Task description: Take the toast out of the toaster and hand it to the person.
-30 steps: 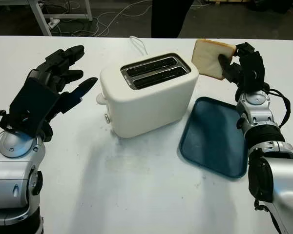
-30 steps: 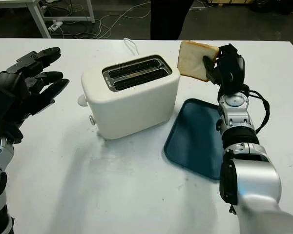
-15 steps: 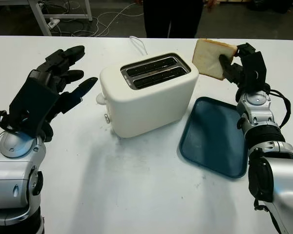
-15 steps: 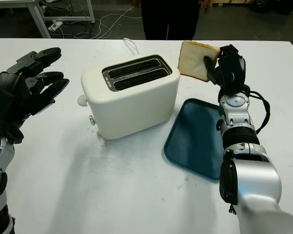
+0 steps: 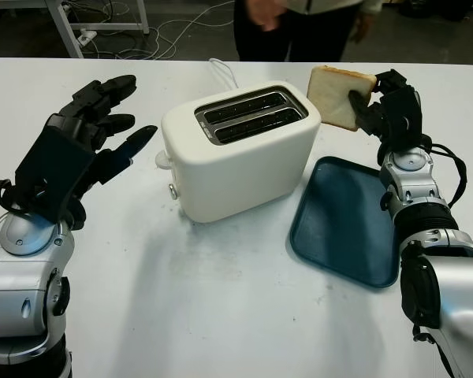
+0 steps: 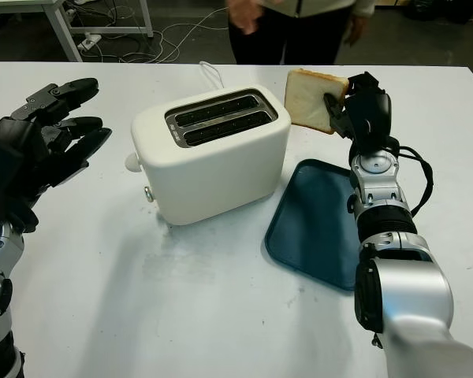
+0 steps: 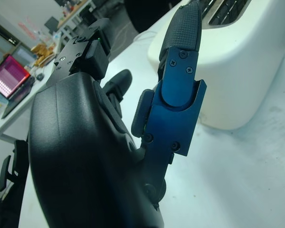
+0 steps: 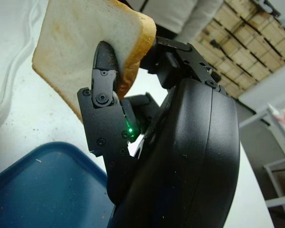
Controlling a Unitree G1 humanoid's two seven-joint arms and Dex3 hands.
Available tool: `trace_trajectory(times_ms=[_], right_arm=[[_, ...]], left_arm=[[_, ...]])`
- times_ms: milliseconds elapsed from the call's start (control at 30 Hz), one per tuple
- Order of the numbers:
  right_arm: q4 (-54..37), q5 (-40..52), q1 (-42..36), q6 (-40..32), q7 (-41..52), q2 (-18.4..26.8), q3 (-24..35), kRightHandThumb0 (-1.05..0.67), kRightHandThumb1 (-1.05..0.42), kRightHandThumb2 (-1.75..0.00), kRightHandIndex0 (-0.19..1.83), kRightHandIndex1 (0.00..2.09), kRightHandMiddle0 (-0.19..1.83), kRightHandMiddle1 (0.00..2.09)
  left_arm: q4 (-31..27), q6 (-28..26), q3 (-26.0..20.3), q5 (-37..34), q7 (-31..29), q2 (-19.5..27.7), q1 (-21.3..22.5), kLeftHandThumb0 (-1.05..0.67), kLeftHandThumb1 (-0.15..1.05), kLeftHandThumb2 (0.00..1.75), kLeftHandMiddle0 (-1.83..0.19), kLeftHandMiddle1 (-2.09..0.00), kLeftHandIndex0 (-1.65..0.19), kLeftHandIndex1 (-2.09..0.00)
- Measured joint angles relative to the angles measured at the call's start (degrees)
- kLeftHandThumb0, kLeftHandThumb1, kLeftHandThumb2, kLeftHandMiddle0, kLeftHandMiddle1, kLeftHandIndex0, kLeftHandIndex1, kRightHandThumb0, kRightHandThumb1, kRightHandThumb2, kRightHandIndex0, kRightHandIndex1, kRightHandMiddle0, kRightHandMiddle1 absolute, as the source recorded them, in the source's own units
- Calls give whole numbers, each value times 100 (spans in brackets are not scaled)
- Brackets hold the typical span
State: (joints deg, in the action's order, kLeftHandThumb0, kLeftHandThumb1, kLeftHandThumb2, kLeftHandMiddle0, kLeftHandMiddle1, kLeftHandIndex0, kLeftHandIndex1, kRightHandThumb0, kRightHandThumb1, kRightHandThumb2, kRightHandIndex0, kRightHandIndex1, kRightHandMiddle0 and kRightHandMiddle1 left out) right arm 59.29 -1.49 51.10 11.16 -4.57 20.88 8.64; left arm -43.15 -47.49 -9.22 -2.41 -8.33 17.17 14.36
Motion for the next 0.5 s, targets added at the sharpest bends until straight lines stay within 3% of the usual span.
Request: trace_trajectory(times_ms=[500], right_arm=[[6,30,0,245,144,0,-29,-12,-92,-43,85,175,59,175]], left_arm=[[-9,1,-46,-69,-1,-2,-38,-75,92,17,0,-93,-22,-39]])
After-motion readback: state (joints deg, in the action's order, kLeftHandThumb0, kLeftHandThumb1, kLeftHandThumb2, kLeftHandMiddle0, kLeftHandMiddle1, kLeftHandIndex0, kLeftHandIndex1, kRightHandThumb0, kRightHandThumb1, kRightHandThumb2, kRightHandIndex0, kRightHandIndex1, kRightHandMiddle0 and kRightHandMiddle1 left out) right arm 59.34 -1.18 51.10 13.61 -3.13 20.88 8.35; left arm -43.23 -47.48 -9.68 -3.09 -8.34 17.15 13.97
